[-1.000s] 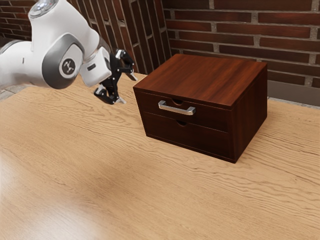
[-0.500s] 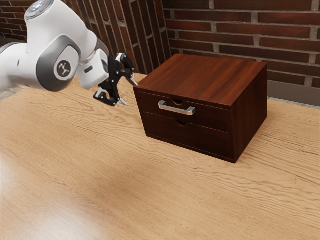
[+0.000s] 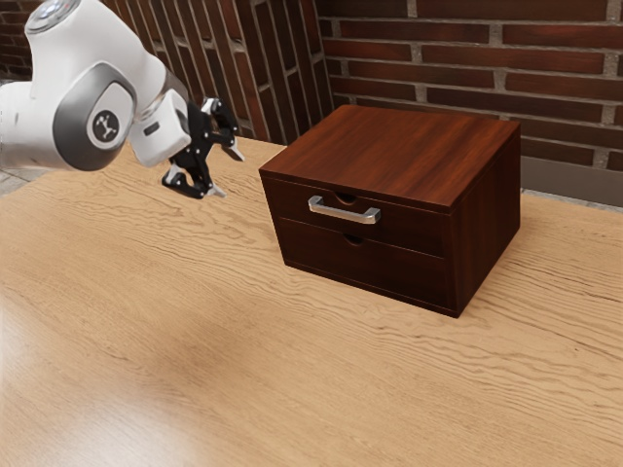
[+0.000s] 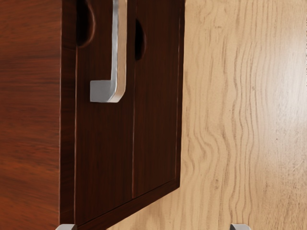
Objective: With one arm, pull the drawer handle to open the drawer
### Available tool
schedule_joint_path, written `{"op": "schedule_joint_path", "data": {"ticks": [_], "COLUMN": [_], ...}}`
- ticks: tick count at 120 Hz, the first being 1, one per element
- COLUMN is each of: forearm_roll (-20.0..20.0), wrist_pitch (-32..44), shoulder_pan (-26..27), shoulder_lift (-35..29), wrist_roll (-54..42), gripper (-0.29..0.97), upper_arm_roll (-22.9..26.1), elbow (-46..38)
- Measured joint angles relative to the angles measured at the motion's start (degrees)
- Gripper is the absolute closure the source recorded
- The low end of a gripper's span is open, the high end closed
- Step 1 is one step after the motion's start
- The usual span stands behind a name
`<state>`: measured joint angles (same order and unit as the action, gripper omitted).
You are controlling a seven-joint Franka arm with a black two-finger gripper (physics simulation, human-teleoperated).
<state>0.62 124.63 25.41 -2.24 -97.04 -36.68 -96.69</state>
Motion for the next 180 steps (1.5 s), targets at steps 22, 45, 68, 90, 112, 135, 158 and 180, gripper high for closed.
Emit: {"op": "schedule_joint_path", "data": {"ticks": [22, 45, 68, 90, 112, 135, 158, 180], "forearm_roll": [0.0, 0.3, 0.7, 1.7, 1.9, 2.0, 1.9, 1.8], "wrist_pitch": [0.0, 0.0, 0.2, 0.3, 0.4, 0.4, 0.4, 0.4], "shoulder_pan": [-0.5, -2.9, -3.4, -3.5, -1.7, 1.3, 4.5, 8.5], "shoulder_lift": [-0.2, 0.2, 1.7, 3.3, 3.3, 3.3, 2.7, 1.8], "wrist_roll": [-0.1, -0.2, -0.2, -0.3, -0.2, -0.2, -0.3, -0.4], "gripper": [0.31, 0.31, 0.31, 0.31, 0.31, 0.31, 0.32, 0.32], "upper_arm_roll": [-0.1, -0.1, 0.0, 0.5, 0.7, 0.7, -0.1, -2.4], "elbow": [0.0, 0.8, 2.3, 3.4, 3.5, 2.6, 0.2, 0.1]}}
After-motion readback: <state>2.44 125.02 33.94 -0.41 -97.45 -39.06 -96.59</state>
